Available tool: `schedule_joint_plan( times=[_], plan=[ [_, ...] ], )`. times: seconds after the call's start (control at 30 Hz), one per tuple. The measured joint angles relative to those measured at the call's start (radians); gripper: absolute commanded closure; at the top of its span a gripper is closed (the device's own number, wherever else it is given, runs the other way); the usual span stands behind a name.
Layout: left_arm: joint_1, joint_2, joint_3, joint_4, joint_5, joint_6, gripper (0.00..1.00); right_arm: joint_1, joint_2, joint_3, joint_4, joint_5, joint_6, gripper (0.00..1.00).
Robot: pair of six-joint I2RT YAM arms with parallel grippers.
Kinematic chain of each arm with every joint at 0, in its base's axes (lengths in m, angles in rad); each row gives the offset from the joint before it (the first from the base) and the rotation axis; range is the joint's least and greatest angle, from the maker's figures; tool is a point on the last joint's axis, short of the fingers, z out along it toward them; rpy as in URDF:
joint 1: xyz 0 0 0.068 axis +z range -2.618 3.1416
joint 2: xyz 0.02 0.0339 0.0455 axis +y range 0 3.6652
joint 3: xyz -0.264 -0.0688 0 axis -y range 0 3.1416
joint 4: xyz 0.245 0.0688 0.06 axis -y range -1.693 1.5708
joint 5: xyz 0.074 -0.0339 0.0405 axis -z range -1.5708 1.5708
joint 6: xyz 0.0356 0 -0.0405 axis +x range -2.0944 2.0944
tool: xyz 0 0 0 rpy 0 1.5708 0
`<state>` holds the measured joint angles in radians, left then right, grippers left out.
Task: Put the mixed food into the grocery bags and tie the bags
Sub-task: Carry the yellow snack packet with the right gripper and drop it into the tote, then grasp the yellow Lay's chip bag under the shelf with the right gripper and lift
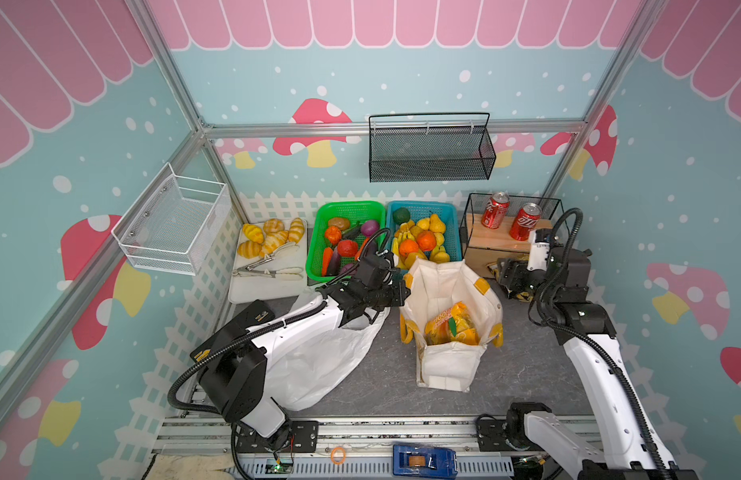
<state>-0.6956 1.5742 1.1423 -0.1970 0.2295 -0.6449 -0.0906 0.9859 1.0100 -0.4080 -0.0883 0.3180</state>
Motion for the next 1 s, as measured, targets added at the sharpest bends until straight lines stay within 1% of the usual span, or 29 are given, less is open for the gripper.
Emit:
schedule_joint_plan(
  times=[0.1,0.2,0.27,0.33,0.47,0.53,0.6,0.67,0.73,0.83,0.9,1.0],
  plan=[
    [0.020,-0.018,-0.028,0.011,0.000,-0.007,1.00,-0.167,0.027,-0.138,0.107,-0.042,0.068,0.22],
    [0.039,-0.050,-0.068,0.026,0.000,-0.011,1.00,-0.267,0.076,-0.284,0.204,-0.049,0.146,0.21],
    [0.048,-0.068,-0.084,0.027,0.000,-0.011,1.00,-0.285,0.117,-0.349,0.256,-0.041,0.183,0.20],
    [0.052,-0.072,-0.085,0.032,0.005,-0.012,1.00,-0.290,0.175,-0.380,0.306,-0.030,0.212,0.18],
    [0.052,-0.069,-0.085,0.051,0.033,-0.026,1.00,-0.293,0.325,-0.371,0.415,-0.001,0.241,0.17],
    [0.052,-0.065,-0.085,0.063,0.045,-0.033,1.00,-0.295,0.404,-0.356,0.459,0.016,0.246,0.20],
    [0.052,-0.064,-0.086,0.070,0.053,-0.034,1.00,-0.295,0.474,-0.337,0.491,0.024,0.247,0.29],
    [0.052,-0.061,-0.086,0.077,0.059,-0.035,1.00,-0.295,0.542,-0.311,0.520,0.028,0.251,0.40],
    [0.052,-0.059,-0.086,0.083,0.064,-0.037,1.00,-0.295,0.584,-0.291,0.543,0.026,0.245,0.47],
    [0.052,-0.055,-0.086,0.091,0.072,-0.040,1.00,-0.295,0.608,-0.274,0.570,0.024,0.232,0.67],
    [0.052,-0.052,-0.086,0.097,0.076,-0.041,1.00,-0.295,0.609,-0.270,0.587,0.019,0.228,0.78],
    [0.052,-0.047,-0.086,0.104,0.082,-0.042,1.00,-0.295,0.608,-0.269,0.600,0.016,0.216,0.90]
  ],
)
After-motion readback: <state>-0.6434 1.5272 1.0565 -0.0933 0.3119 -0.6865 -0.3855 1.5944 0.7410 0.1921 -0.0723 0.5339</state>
